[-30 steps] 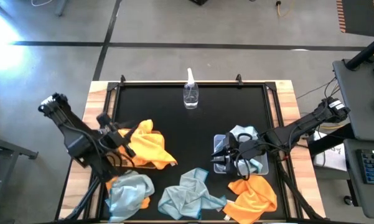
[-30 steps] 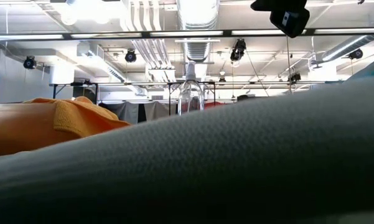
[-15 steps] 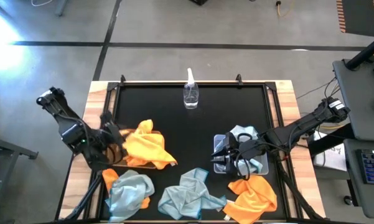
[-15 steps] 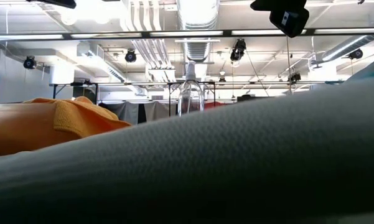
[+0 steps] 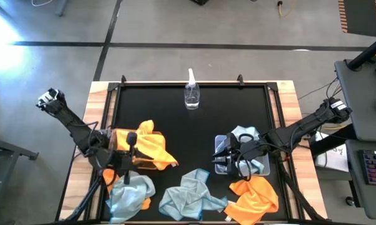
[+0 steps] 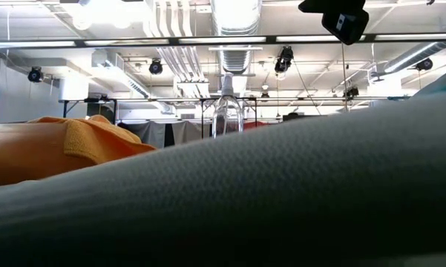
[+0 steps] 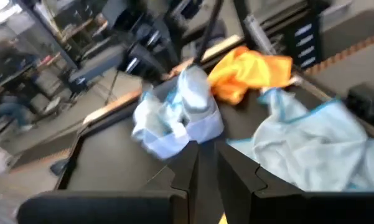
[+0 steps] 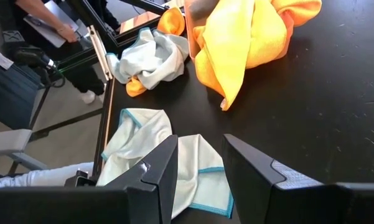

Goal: Sort microfiber towel by color & place in baskets
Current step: Put the left blue microfiber cloth into the transparent bin

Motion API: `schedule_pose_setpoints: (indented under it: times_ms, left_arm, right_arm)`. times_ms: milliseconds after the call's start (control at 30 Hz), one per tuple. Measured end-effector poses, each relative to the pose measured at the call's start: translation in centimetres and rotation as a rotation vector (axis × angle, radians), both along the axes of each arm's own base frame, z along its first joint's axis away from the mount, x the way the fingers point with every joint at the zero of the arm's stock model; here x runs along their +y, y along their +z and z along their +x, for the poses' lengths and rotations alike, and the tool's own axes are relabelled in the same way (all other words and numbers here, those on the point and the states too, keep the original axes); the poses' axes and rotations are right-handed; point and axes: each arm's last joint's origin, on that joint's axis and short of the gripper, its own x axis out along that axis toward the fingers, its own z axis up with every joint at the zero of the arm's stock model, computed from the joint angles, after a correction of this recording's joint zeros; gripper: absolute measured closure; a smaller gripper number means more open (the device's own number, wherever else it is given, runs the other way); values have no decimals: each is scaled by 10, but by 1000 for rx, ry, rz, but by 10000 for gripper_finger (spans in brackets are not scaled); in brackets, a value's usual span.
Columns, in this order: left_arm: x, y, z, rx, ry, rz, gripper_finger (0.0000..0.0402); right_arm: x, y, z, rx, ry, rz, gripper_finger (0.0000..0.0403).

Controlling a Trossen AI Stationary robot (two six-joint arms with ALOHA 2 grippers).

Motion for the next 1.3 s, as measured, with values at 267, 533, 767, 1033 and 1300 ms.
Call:
schedule_pose_setpoints:
  times_ms: [267, 533, 767, 1033, 1300]
  left_arm:
    - [36, 8, 22, 82, -73, -82, 365]
    - [92, 23, 38, 98, -17, -80, 365]
    - [137, 39, 29, 145, 143, -68, 365]
    - [167, 47, -29, 182, 374, -84, 365]
    - [148, 62, -87, -37, 365, -392, 365]
  right_arm:
    - [0, 0, 0, 0, -1, 2, 284]
    - [0, 0, 0, 2, -6, 12, 284]
    - [0, 0, 0, 5, -6, 10, 284]
    - [-1, -9, -2, 37, -22, 28, 284]
    - [-2, -14, -4, 51, -24, 22, 284]
